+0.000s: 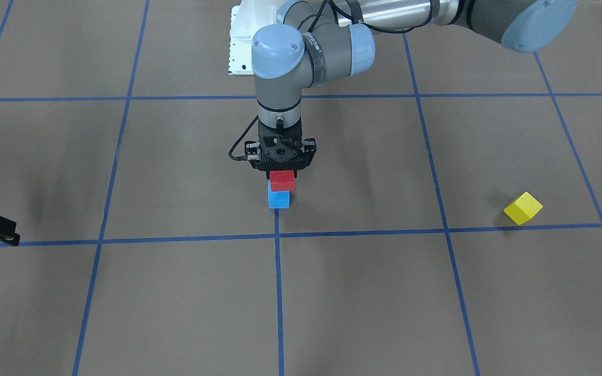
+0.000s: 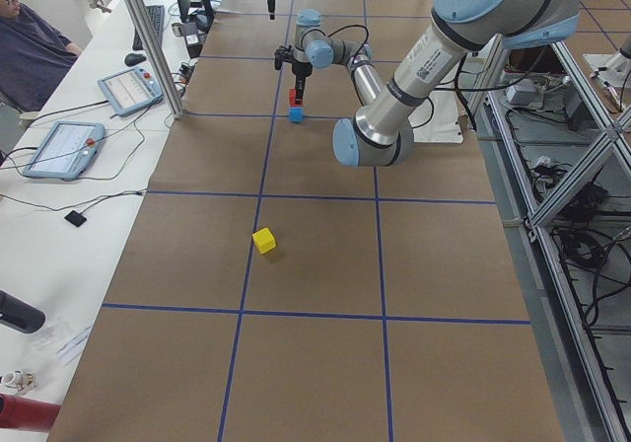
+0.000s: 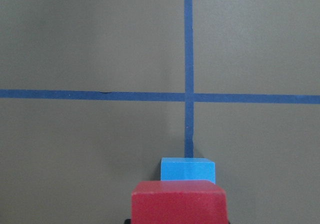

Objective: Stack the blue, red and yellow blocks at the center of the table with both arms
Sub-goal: 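Lower the red cube onto the blue cube and open the left gripper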

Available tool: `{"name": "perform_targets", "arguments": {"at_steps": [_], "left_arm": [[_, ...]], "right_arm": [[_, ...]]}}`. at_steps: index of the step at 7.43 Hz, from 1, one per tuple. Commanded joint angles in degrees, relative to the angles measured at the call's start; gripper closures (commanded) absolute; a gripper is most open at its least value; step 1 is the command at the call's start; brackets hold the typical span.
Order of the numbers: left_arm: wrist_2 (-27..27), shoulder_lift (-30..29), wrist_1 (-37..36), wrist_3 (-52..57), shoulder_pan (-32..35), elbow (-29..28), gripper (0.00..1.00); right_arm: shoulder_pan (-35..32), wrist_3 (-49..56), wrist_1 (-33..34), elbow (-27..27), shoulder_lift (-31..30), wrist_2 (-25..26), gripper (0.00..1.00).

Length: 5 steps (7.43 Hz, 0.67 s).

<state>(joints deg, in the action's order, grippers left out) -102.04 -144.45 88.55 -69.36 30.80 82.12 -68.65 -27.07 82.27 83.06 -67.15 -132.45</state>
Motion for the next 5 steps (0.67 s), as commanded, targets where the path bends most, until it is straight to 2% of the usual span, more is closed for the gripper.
{"name": "perform_targets", "arguments": {"at_steps": [1, 5], "left_arm": [[0.0, -0.3, 4.2, 0.5, 0.0, -4.0, 1.0], [-0.2, -0.3, 5.0, 2.8, 0.0, -4.4, 1.0]], "right_arm": [[0.0, 0.0, 0.0, 0.0, 0.0, 0.0, 0.01], [0.0, 0.0, 0.0, 0.0, 0.0, 0.0, 0.01]]}}
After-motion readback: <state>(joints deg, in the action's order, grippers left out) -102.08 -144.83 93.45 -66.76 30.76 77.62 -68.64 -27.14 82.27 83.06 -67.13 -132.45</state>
